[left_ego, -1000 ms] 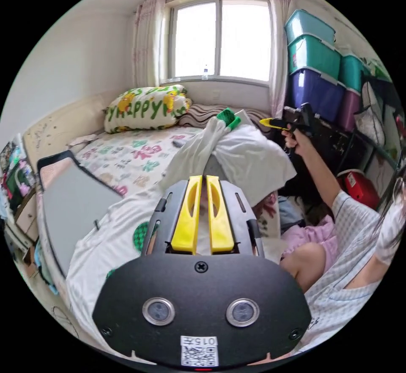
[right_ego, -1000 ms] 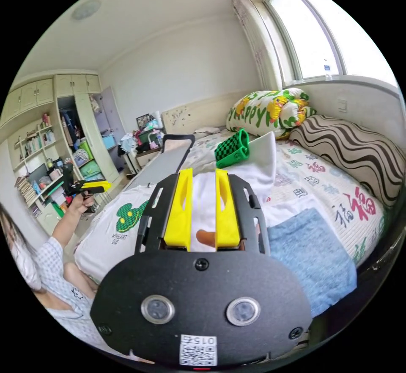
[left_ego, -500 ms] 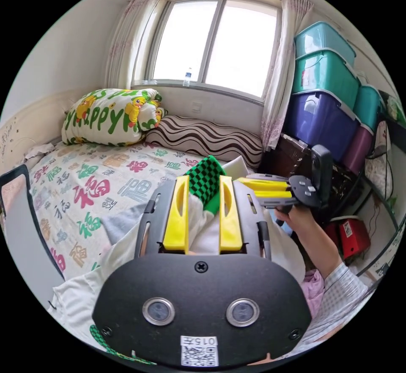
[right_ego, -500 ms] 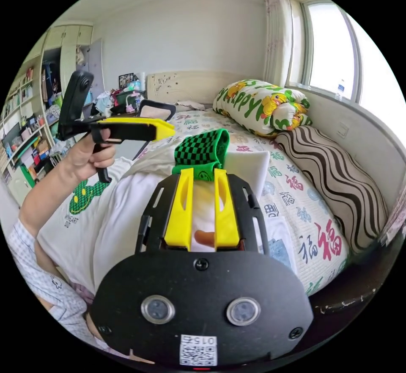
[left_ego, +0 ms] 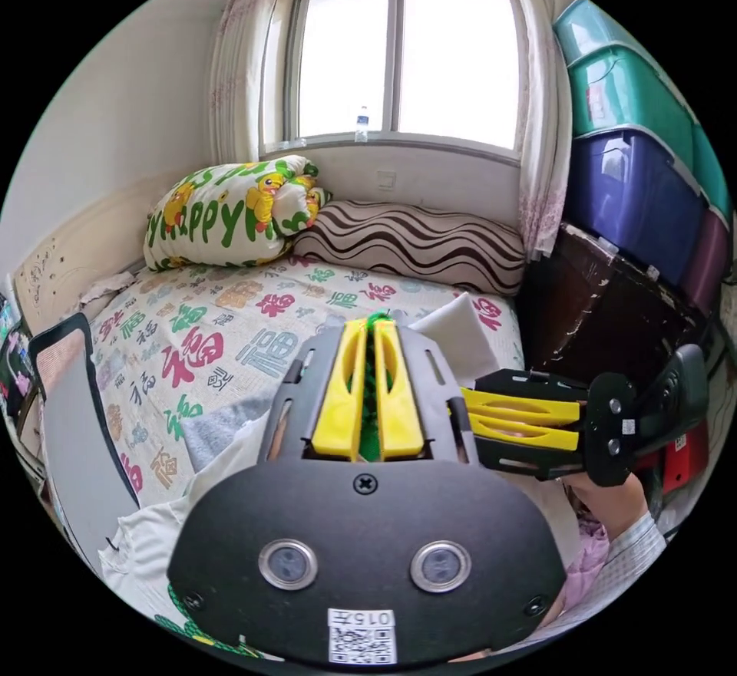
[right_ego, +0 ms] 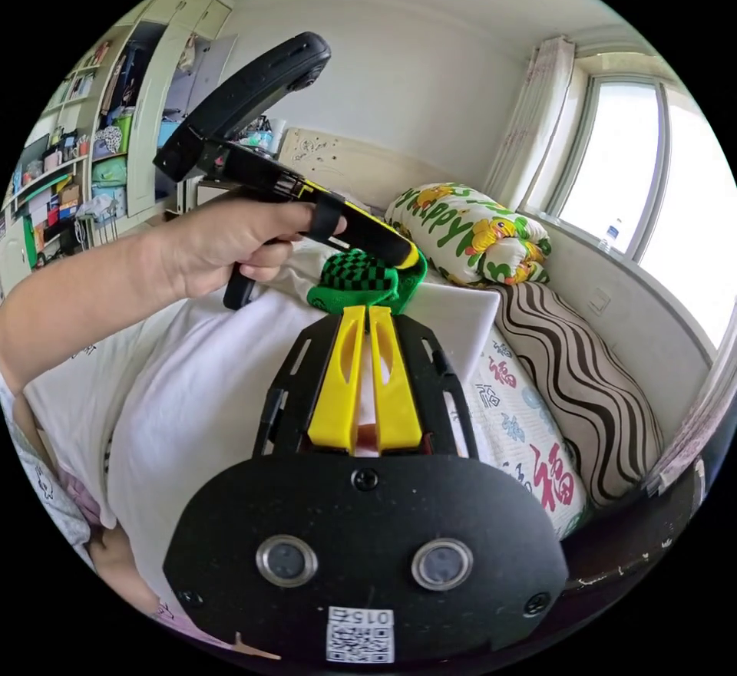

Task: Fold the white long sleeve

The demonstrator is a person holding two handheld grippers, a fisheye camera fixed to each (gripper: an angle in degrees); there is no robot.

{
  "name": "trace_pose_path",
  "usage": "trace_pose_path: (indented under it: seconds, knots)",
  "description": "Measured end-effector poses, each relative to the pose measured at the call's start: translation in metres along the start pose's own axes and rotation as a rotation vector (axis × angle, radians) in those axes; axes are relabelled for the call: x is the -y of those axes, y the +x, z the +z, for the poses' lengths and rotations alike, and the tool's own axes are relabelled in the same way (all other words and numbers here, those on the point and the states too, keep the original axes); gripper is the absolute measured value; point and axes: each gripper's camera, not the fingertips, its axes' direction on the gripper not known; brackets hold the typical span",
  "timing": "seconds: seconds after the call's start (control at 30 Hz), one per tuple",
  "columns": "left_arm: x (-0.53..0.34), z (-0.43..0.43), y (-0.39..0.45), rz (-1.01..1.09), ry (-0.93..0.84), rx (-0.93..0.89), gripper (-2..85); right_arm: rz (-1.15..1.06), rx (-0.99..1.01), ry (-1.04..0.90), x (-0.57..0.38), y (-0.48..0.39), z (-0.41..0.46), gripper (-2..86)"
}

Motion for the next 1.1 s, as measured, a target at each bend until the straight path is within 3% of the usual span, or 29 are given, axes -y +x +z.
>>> trace_pose_path:
  seconds: [0.27,0.47,0.57,0.67,0.73,0.83,0.93,1.1]
  knots:
    - [-0.042,-0.146,-0.02,0.028,0.218,0.022,-0.6,-0.05,0.017,0.156,0.049,-0.059,-0.066,-0.9]
    - [-0.178,-0.325,-0.057,-0.09,0.41,0.027,-0.7,-0.218,0.27,0.334,0.088,-0.182,-0.13,-1.0]
    - [-0.288,-0.409,-0.074,-0.14,0.445,0.062,-0.6,-0.375,0.438,0.364,0.088,-0.277,-0.143,-1.0]
    - [-0.42,-0.463,-0.087,-0.232,0.402,0.124,-0.6,-0.487,0.62,0.341,0.069,-0.381,-0.136,-1.0]
    - [-0.517,-0.475,-0.102,-0.368,0.297,0.182,-0.6,-0.597,0.762,0.204,0.05,-0.473,-0.107,-1.0]
    - [-0.596,-0.469,-0.123,-0.535,0.138,0.164,-0.5,-0.721,0.821,-0.009,0.019,-0.565,-0.07,-0.9]
    - [-0.608,-0.468,-0.133,-0.557,0.062,0.036,-0.5,-0.714,0.841,-0.039,-0.002,-0.598,-0.059,-0.8]
    - [-0.626,-0.456,-0.121,-0.519,-0.135,0.088,-0.5,-0.749,0.914,-0.135,-0.007,-0.619,-0.054,-0.4]
